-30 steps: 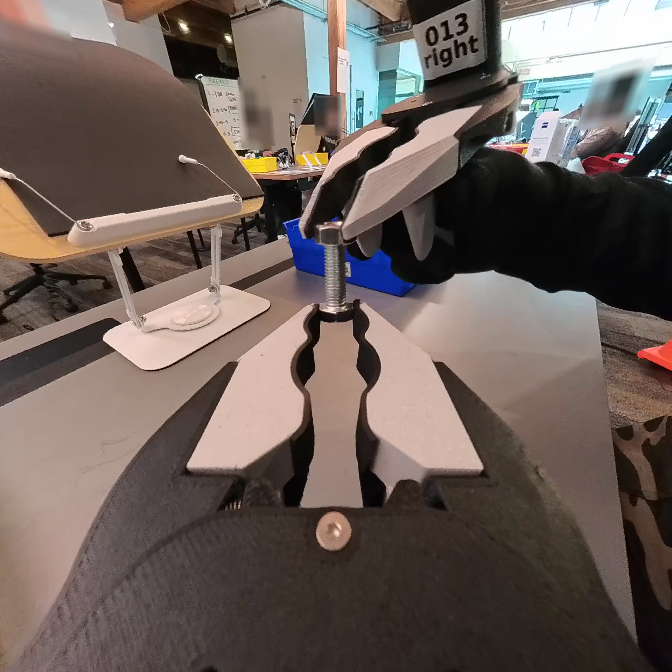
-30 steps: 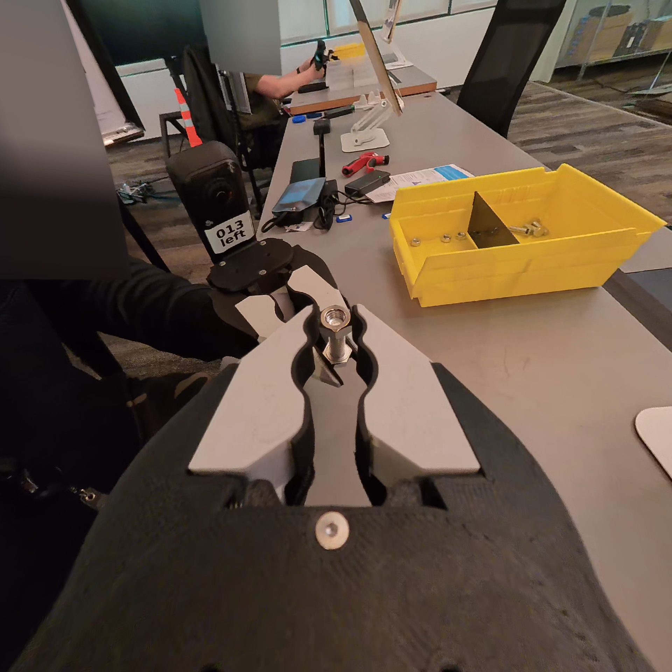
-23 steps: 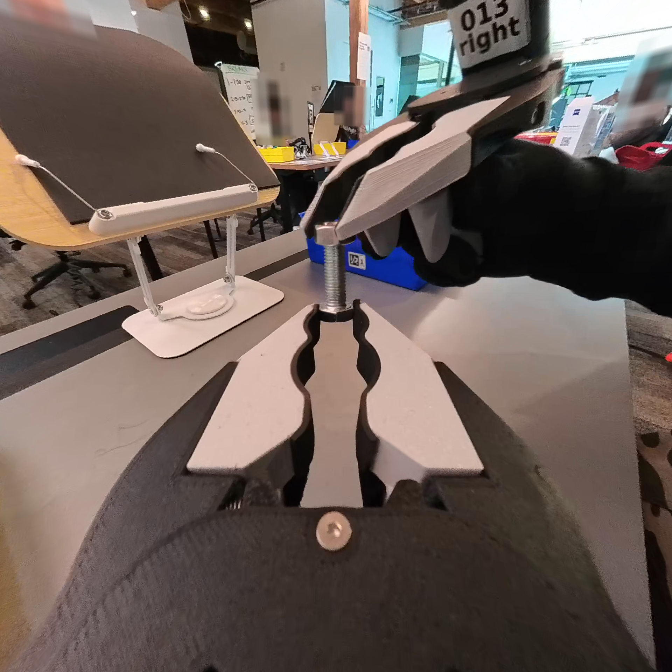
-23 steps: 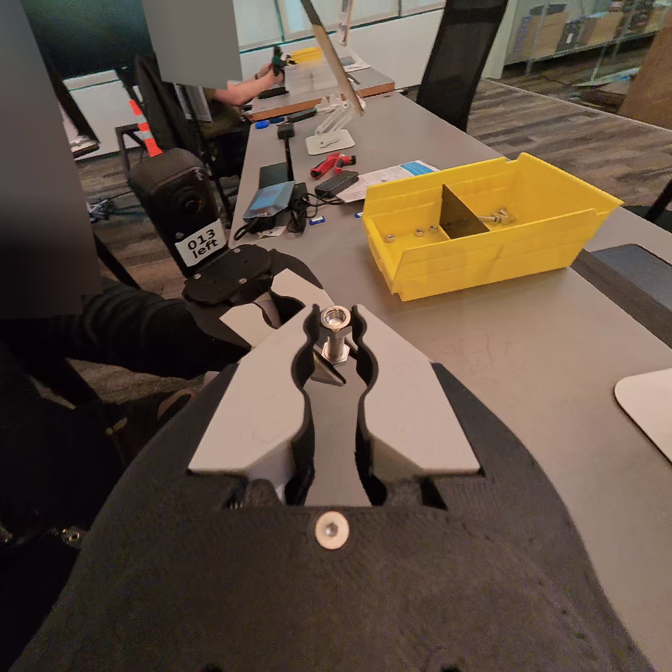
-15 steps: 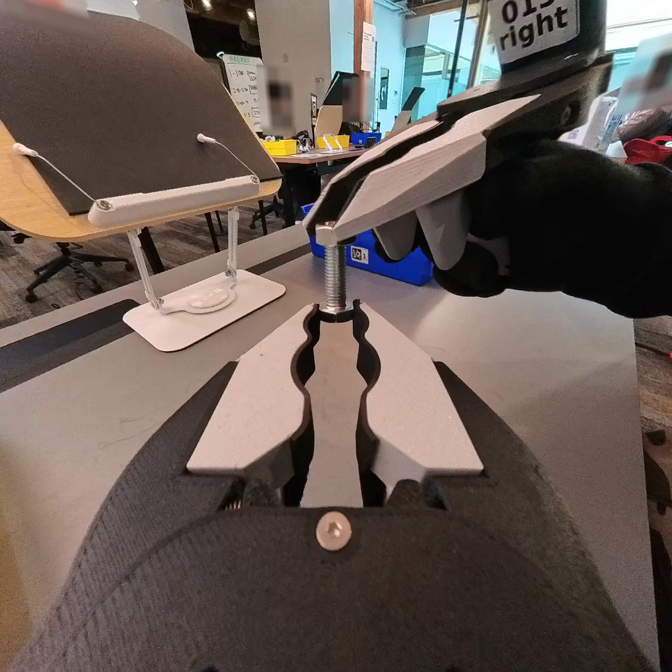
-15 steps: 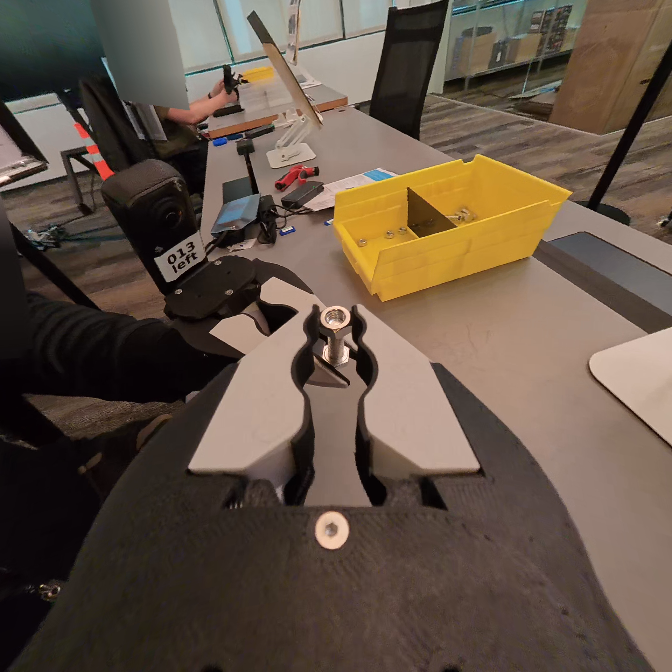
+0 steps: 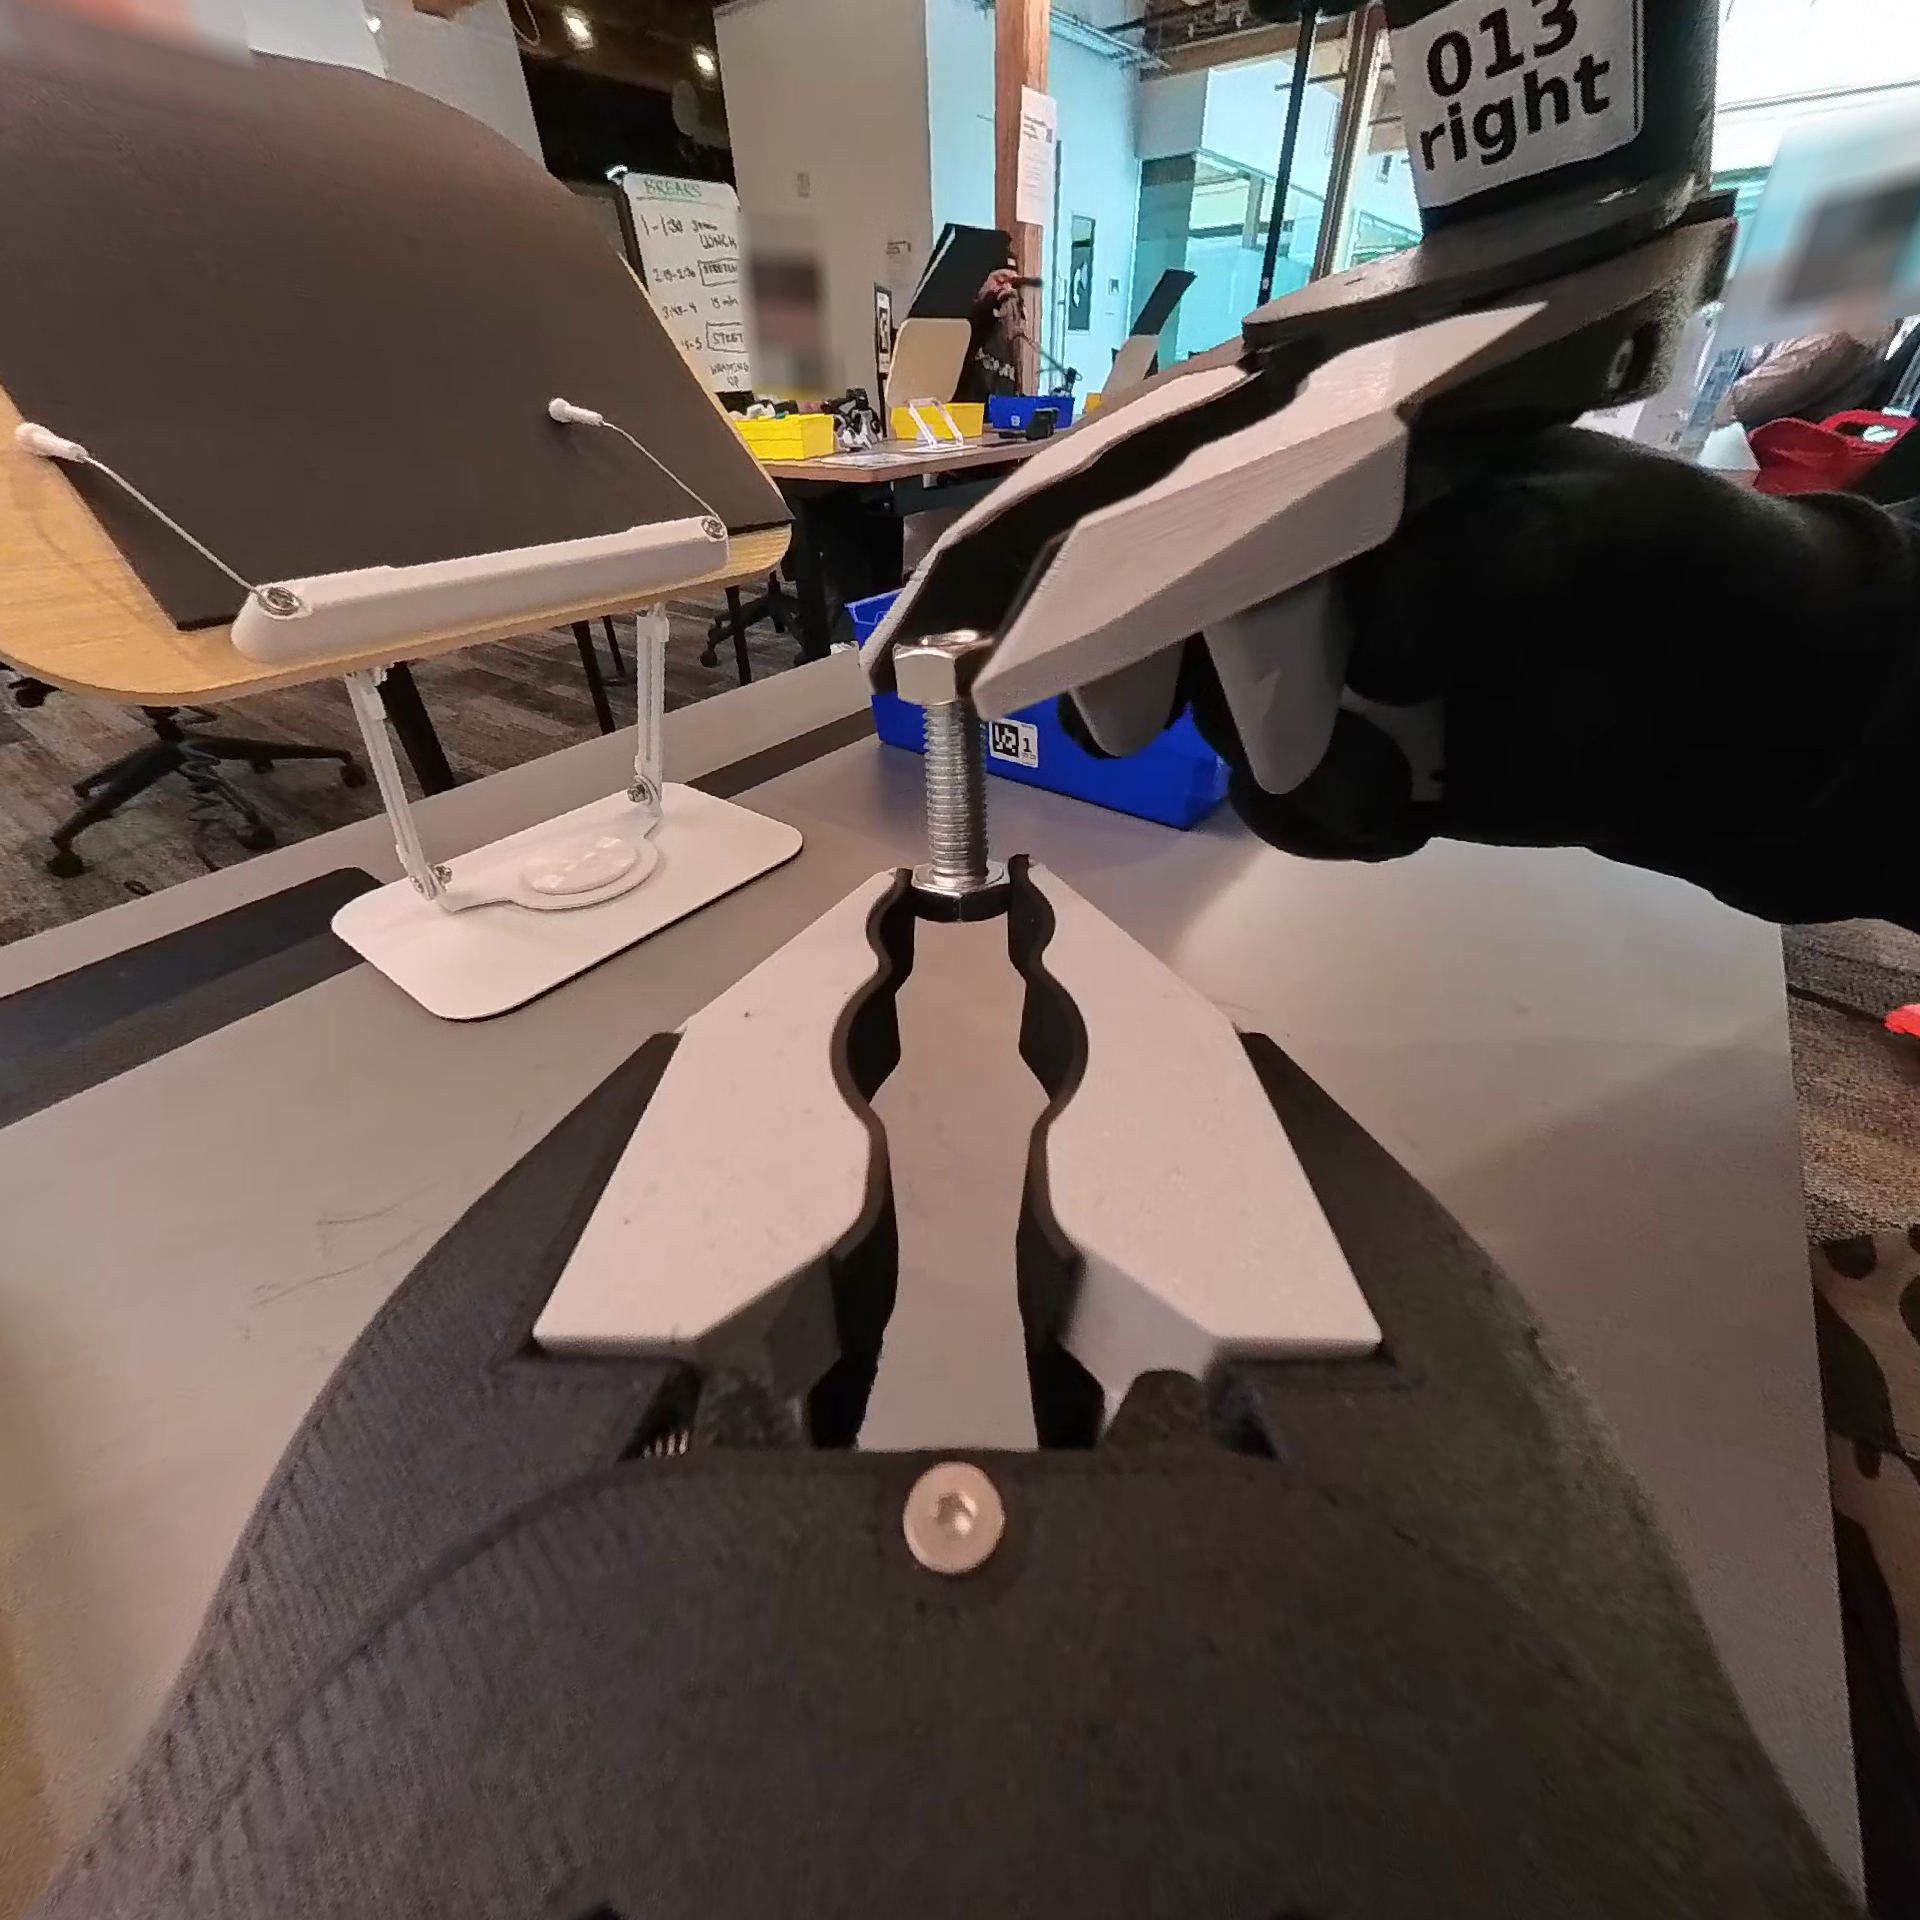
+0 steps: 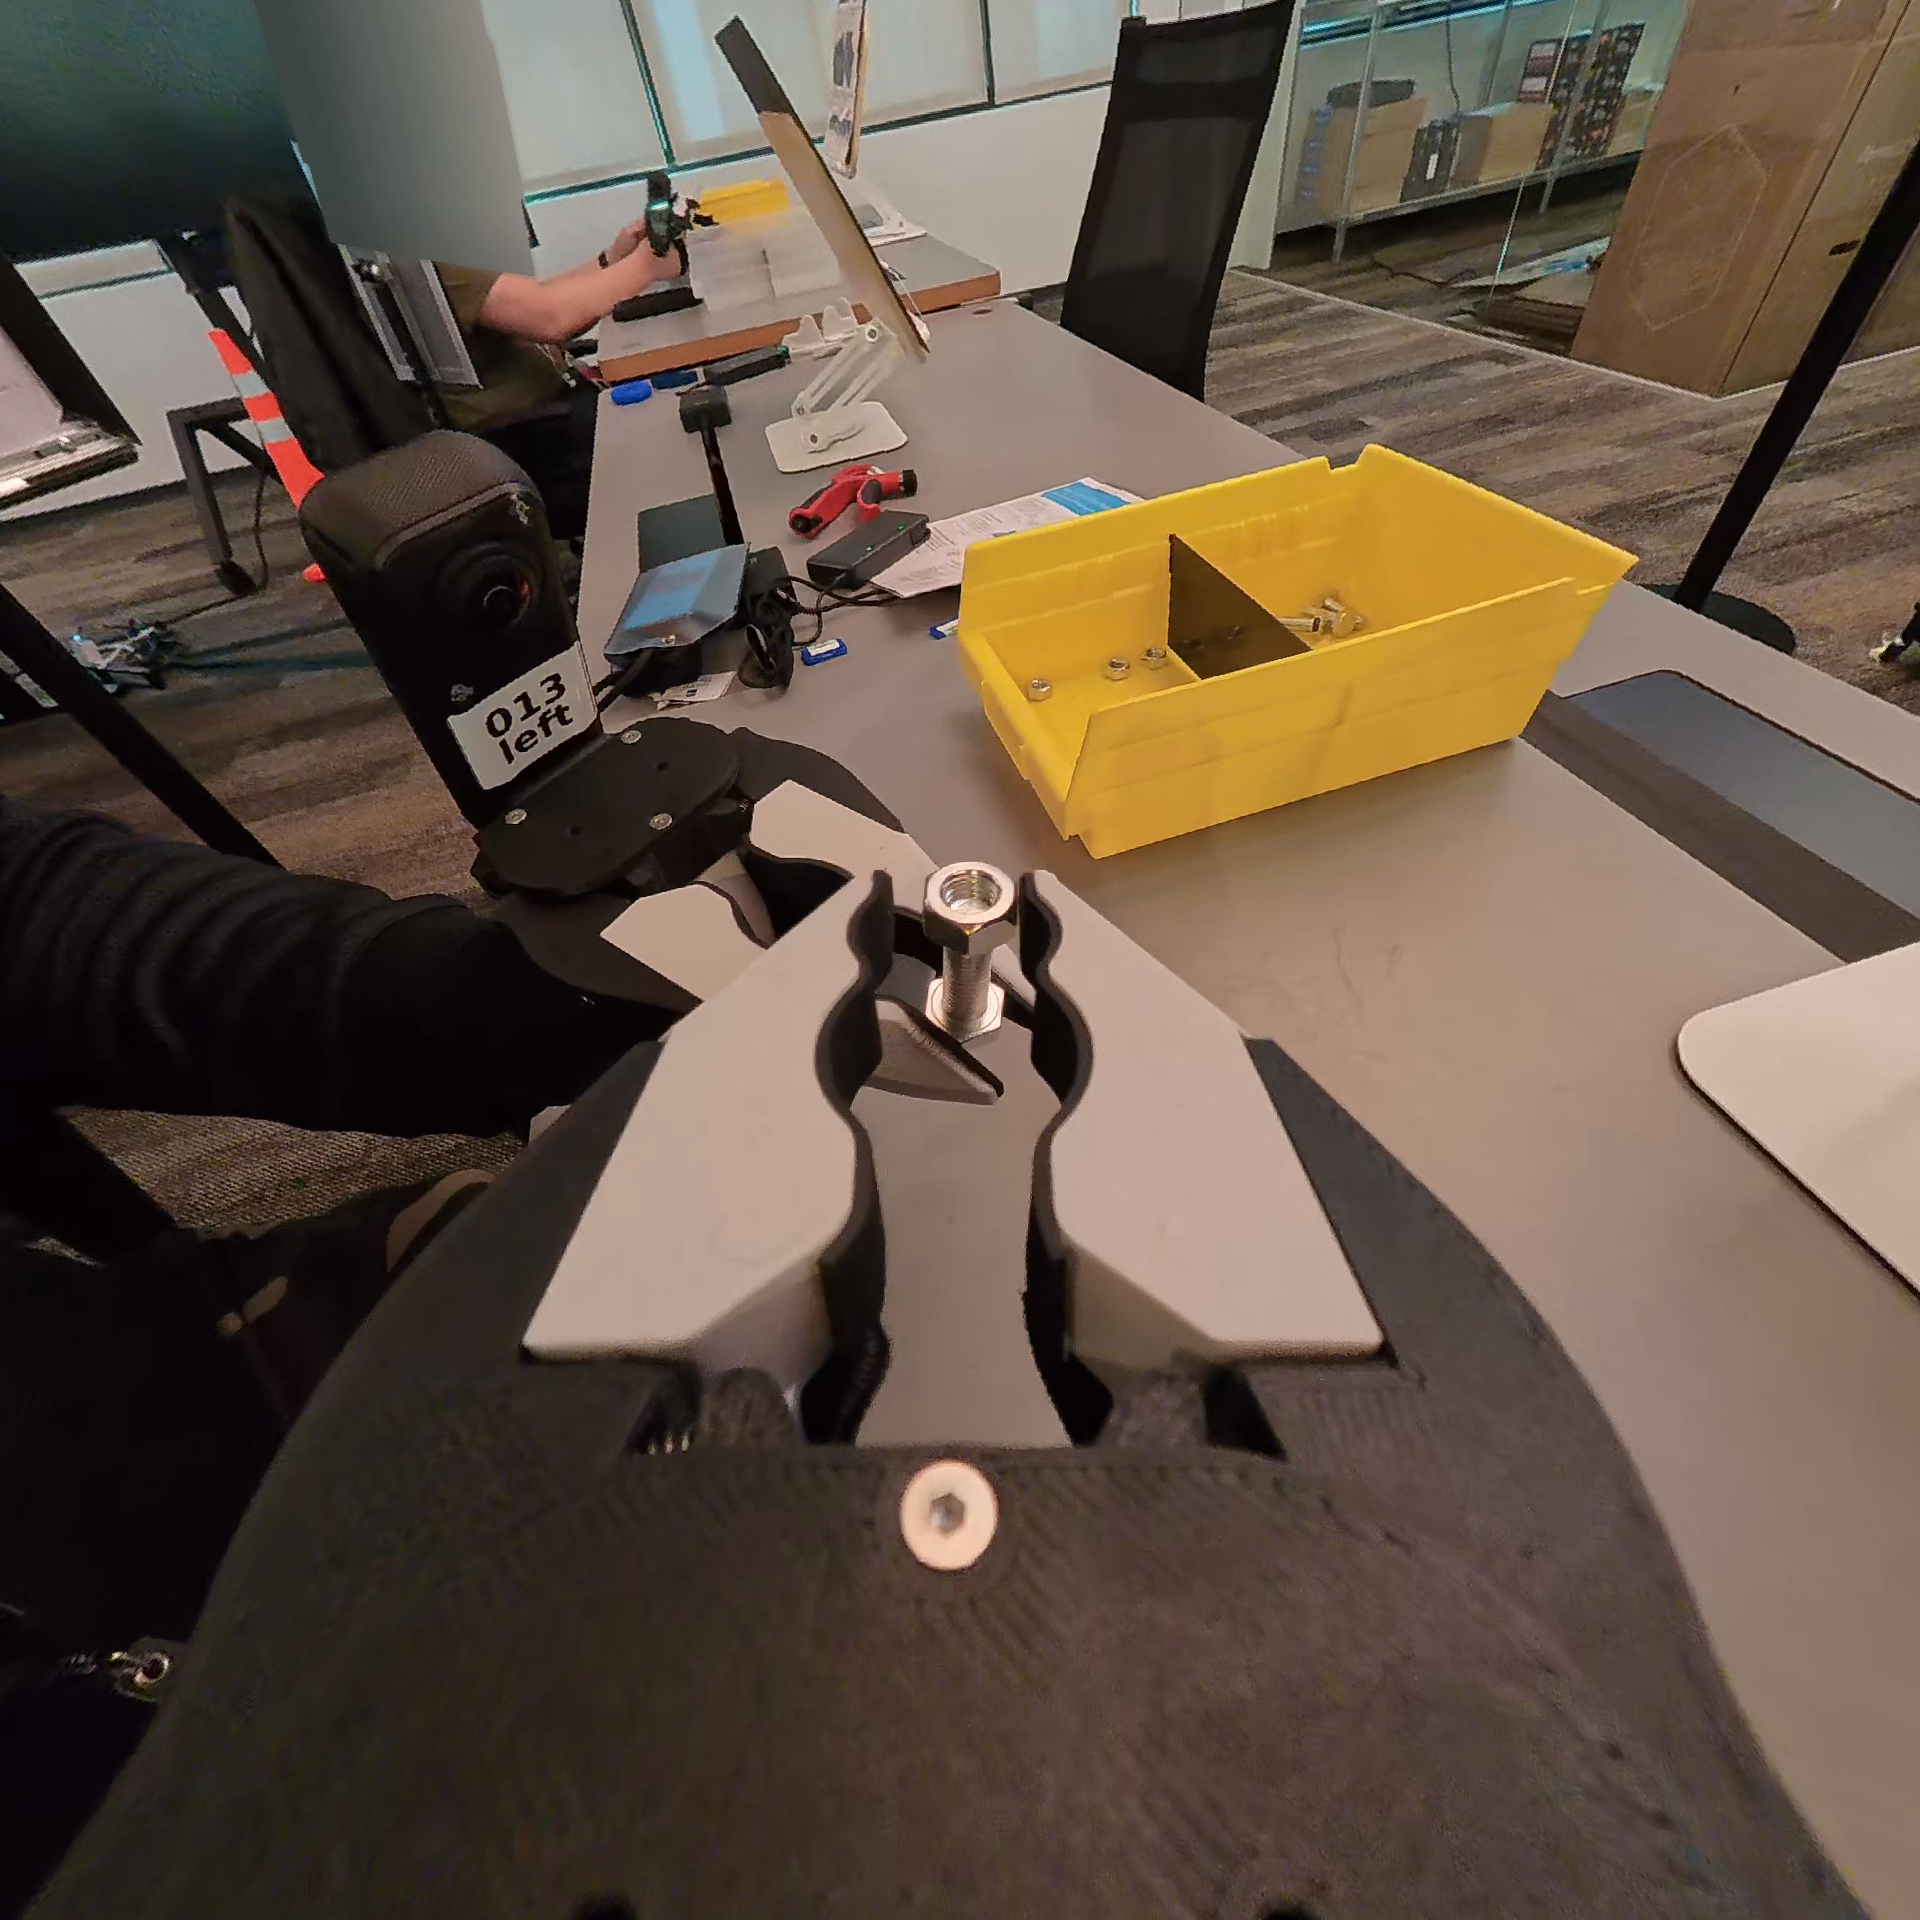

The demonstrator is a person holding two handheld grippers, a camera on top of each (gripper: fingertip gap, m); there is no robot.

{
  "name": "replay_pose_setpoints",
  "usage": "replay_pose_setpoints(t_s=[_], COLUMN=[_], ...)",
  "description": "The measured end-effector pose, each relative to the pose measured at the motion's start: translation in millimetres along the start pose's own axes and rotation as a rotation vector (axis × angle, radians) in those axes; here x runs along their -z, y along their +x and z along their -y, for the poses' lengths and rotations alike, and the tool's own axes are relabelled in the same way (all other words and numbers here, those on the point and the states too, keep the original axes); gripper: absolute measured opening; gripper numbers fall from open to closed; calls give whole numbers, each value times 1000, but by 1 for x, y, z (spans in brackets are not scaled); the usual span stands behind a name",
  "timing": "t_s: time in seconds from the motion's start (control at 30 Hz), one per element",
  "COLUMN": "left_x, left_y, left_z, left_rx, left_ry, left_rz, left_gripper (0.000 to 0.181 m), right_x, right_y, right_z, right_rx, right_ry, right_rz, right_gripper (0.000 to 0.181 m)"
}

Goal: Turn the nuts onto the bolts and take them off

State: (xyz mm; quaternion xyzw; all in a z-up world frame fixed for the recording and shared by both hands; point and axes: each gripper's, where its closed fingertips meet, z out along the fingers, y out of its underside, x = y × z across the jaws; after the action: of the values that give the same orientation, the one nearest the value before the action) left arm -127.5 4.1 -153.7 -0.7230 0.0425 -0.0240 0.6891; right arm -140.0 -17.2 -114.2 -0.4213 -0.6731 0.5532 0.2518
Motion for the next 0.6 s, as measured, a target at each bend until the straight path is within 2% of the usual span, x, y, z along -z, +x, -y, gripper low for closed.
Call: replay_pose_setpoints(t_s=[0.6], left_x=[1], left_y=[-1], left_z=[2], left_rx=[13], left_ry=[7], left_rz=[-3], left_gripper=[16], right_x=[7], right_y=[-4], right_z=[0], right_rx=[38], right_ry=[-2], right_rz=[-22], right_gripper=[25])
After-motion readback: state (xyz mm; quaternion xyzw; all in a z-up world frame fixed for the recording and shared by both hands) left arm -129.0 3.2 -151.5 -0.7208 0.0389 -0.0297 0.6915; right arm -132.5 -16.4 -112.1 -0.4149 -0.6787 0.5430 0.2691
